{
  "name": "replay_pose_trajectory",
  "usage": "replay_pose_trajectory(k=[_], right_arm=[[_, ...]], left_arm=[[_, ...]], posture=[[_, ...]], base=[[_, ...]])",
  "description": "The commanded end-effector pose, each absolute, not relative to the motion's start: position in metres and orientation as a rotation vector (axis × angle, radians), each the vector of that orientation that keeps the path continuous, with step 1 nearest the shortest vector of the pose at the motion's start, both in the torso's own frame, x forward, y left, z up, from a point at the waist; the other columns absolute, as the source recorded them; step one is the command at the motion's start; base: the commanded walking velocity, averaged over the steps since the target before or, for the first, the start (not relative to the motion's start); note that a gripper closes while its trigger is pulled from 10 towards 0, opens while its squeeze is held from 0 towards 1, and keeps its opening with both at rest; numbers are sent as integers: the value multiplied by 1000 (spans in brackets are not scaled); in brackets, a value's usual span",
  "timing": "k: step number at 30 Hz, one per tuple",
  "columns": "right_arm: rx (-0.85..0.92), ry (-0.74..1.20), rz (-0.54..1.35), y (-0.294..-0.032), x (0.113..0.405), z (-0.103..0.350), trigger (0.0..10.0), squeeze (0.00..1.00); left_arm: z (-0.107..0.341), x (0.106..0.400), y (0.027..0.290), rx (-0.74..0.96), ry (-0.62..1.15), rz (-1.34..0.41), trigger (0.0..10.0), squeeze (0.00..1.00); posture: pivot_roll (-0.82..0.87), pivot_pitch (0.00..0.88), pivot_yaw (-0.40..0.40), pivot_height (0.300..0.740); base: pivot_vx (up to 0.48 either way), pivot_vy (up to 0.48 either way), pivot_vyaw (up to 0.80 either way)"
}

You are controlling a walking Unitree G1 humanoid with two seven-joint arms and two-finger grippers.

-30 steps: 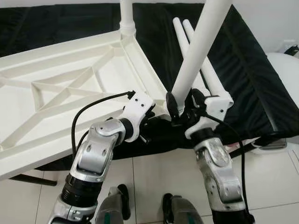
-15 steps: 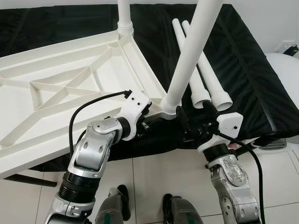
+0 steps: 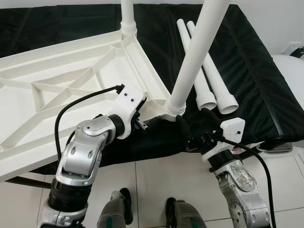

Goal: Building children table

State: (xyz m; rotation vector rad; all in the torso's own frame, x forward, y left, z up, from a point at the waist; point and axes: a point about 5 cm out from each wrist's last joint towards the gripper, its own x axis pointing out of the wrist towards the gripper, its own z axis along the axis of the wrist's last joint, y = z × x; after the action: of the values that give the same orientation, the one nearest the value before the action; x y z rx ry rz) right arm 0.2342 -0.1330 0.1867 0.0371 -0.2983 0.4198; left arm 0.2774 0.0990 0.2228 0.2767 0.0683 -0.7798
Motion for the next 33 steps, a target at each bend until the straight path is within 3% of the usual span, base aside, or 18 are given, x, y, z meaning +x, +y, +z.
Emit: replay_pose_trajectory(k=[1, 6, 12, 17, 25, 33], right_arm=[[41, -264, 448, -139, 234, 181, 10000, 0], [17, -250, 511, -142, 237, 181, 10000, 0], [7, -258, 543, -144, 245, 183, 10000, 0], [11, -259, 583, -144, 247, 184, 10000, 0], [16, -222, 724, -140, 246, 179, 10000, 0], [30, -201, 867, -137, 248, 178, 10000, 0]], left_arm=[[227, 265, 99, 260, 43, -859, 10000, 0], [230, 254, 103, 229, 7, -874, 10000, 0], [223, 269, 126, 105, 6, -611, 10000, 0], [221, 274, 133, 84, -6, -519, 10000, 0], [207, 274, 163, 47, -42, -201, 10000, 0], [208, 273, 168, -35, -115, -99, 10000, 0]], posture=[[-26, 248, -22, 740], [-19, 246, -28, 740], [-1, 232, -35, 740], [2, 219, -29, 740], [6, 184, -16, 740], [8, 162, -20, 740]], base=[[0, 0, 0], [0, 0, 0], [0, 0, 0], [0, 0, 0], [0, 0, 0], [0, 0, 0]])
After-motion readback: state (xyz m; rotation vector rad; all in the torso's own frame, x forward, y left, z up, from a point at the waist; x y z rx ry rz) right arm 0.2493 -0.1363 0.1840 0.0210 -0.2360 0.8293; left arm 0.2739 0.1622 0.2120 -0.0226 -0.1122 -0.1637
